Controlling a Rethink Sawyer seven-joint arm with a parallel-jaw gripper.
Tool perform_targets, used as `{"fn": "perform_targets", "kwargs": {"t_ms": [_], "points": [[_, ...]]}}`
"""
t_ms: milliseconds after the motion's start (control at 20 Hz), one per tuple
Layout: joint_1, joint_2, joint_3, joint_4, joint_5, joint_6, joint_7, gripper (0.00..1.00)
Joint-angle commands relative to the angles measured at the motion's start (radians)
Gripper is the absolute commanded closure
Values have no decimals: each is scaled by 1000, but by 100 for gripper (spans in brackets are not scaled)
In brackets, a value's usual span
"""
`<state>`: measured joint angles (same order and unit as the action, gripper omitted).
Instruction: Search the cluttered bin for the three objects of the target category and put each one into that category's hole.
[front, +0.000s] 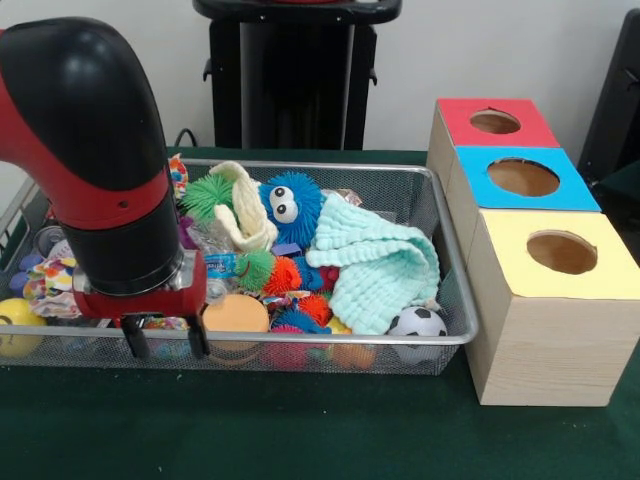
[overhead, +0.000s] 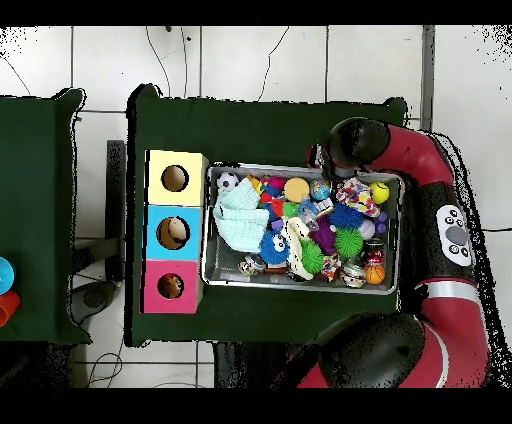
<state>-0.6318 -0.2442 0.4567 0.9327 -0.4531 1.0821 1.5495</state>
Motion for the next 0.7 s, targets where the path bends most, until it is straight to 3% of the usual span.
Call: {"fn": "perform_targets", "kwargs": {"t_ms": [50,300,400,700], "points": [[12,43,-25,-30,-8,83,-52,0],[41,-13,-48,46,15,85,36,0],[66,-1,-57,40,16,79,78,0],[93,249,-39,-200,-7,49,49,0]]}}
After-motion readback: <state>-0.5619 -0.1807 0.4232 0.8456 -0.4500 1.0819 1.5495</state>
